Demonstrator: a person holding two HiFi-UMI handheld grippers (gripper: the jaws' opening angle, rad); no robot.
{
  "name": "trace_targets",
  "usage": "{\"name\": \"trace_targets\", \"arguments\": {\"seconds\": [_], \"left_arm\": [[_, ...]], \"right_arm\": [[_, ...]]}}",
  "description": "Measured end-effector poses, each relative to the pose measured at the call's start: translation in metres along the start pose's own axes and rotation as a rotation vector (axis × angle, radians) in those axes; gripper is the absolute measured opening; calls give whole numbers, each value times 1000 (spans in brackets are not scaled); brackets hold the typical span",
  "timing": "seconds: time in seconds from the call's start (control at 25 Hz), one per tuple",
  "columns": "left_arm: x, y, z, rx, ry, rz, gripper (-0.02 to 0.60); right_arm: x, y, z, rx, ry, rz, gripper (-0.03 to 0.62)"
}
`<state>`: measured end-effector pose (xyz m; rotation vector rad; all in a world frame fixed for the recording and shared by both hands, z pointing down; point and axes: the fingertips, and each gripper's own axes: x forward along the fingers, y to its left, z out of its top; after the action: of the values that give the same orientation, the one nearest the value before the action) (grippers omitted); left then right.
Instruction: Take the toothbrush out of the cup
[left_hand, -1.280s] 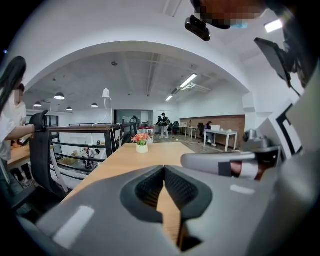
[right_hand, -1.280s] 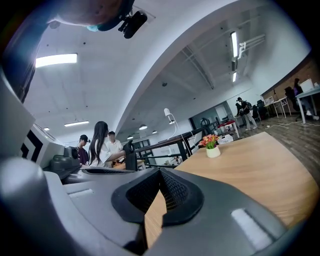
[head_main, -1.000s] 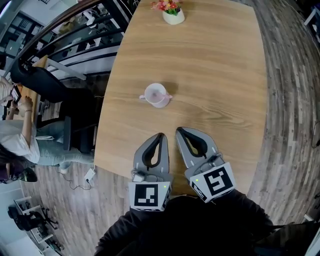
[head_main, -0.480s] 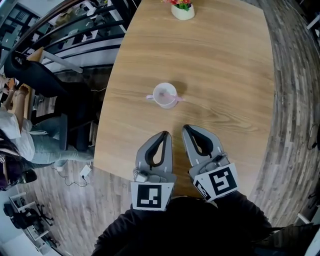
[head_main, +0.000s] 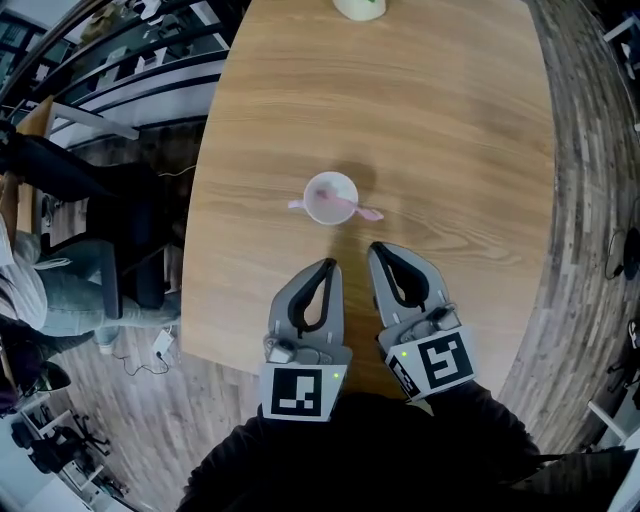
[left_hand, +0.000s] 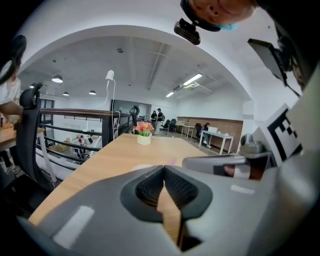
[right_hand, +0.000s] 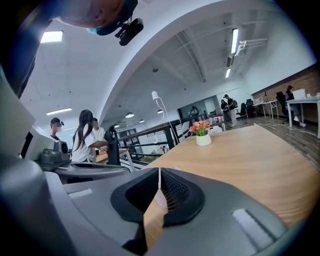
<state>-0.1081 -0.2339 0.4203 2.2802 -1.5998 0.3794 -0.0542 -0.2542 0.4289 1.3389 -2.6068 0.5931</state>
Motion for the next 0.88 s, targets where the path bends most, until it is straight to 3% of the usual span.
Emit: {"name": "trace_targets", "arguments": {"seconds": [0.12,0.4,0.88], "left_arm": [[14,5,-7,-12,14,-15,8],[34,28,-17,-42,50,-13,8],[50,45,-34,-78,87,-16,8]], "right_arm": [[14,-9,-8,7,19,-16,74],[42,-17,-15,20,40,-24,147],[62,-28,-15,1,21,-55,195]]}}
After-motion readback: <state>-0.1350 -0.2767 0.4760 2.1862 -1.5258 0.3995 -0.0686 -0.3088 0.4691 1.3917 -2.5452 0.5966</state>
